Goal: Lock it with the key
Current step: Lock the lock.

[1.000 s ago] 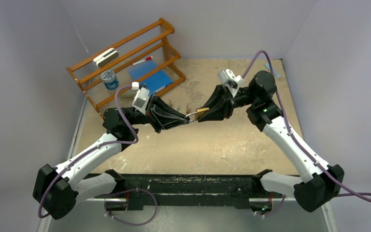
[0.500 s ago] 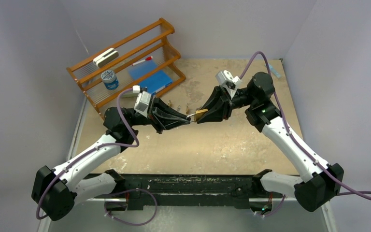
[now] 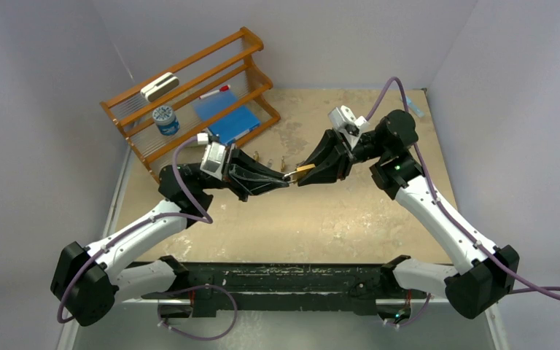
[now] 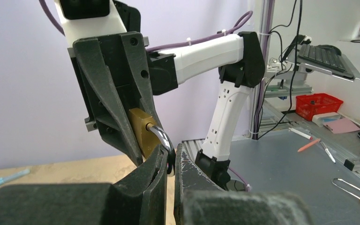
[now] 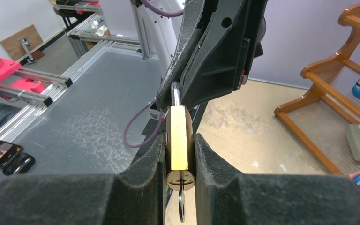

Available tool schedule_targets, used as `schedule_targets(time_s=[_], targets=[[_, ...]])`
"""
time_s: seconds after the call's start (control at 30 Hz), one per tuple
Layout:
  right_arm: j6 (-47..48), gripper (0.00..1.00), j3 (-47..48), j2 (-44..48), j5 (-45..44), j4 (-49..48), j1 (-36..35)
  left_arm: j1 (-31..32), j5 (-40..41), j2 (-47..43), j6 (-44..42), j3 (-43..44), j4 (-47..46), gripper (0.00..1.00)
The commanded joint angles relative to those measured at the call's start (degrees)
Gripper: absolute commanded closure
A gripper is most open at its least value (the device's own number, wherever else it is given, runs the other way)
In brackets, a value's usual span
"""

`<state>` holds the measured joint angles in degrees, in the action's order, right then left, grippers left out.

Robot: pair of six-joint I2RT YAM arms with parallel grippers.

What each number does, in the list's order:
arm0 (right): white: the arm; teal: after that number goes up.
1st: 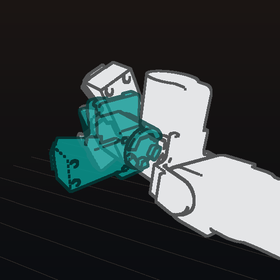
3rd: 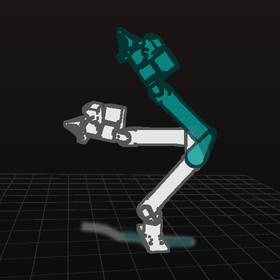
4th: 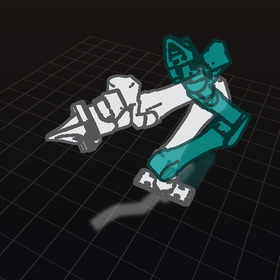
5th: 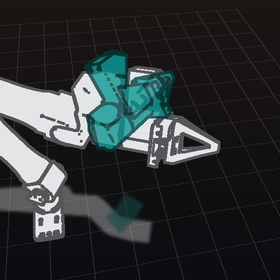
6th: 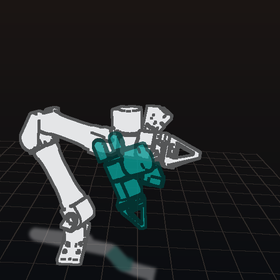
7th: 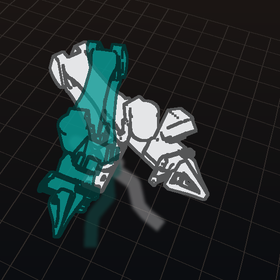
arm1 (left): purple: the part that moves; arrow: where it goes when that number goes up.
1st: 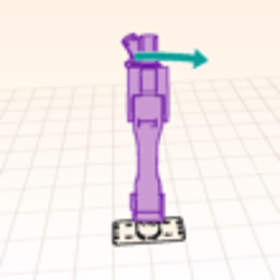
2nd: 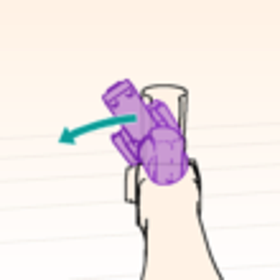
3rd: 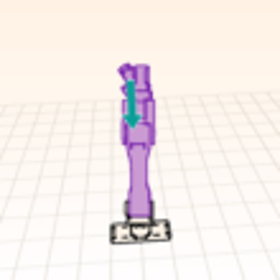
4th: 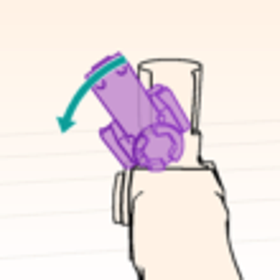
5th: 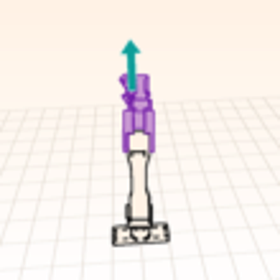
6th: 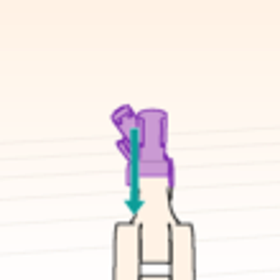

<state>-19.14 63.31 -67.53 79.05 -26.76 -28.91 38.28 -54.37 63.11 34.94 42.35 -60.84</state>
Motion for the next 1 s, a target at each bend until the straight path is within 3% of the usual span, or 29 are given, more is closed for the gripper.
schedule_targets(time_s=[0.0, 0.2, 0.5, 0.67, 0.87, 0.97], targets=[[-1.9, 1.00, 1.7, -3.0, -11.0, -5.6, -6.3, 4.5, 5.1, 7.6, -3.4, 0.5, 1.1, 1.00], [-2.7, 1.00, 2.3, -3.2, -11.0, -6.8, -7.7, 4.9, 5.5, 10.9, -4.7, 0.8, 1.8, 1.00], [-1.2, 1.00, 2.8, -2.1, -11.7, -4.3, -7.8, 4.9, 9.9, 7.7, -17.5, 2.6, 19.5, 1.00], [-0.8, 1.00, 2.1, -1.1, -12.3, -3.5, -7.8, 4.9, 13.9, 5.9, -18.5, 2.8, 22.2, 1.00], [5.9, 1.00, 2.3, 1.7, -15.9, 6.8, -7.8, 4.1, 23.0, 1.4, -21.0, 2.3, 26.2, 1.00], [5.7, 1.00, 0.8, 3.5, -18.7, 7.3, -7.8, 3.3, 26.4, -1.0, -20.7, 1.0, 25.3, 1.00]])
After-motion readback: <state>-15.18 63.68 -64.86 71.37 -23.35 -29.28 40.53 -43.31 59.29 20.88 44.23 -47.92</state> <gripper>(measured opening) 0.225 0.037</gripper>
